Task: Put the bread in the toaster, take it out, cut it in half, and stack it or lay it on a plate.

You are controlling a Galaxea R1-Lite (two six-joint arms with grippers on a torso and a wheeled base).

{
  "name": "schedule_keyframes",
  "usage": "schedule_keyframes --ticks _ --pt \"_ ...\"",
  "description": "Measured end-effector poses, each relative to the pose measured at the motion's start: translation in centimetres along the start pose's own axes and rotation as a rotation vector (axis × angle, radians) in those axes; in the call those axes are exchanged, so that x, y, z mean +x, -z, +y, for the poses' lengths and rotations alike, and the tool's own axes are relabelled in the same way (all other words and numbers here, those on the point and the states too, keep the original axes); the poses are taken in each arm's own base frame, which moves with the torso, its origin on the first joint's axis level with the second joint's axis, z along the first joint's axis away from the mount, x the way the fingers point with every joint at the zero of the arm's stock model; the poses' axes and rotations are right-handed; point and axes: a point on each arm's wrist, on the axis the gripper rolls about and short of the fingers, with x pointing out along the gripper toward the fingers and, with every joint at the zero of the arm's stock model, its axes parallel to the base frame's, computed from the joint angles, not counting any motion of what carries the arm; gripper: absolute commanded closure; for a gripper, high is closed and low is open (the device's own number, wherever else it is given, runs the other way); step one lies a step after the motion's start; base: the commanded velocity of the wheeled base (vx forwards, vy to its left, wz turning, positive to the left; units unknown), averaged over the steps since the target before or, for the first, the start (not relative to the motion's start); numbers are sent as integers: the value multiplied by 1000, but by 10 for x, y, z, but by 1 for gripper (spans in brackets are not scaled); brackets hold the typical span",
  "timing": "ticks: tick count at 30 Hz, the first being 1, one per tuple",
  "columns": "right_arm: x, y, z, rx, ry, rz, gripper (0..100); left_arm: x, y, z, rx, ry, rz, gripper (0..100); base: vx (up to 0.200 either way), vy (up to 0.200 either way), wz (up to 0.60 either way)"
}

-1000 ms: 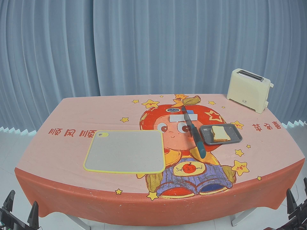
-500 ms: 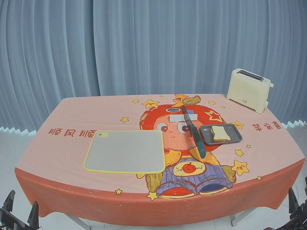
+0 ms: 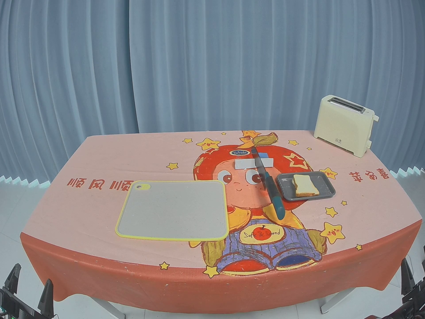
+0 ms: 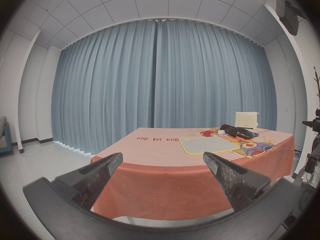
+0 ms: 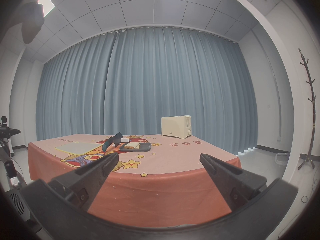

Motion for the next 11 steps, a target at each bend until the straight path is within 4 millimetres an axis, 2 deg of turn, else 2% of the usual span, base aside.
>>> schedule_keyframes --ticks 11 --pt "0 0 0 -7 -8 0 0 0 0 0 0 0 0 0 0 0 0"
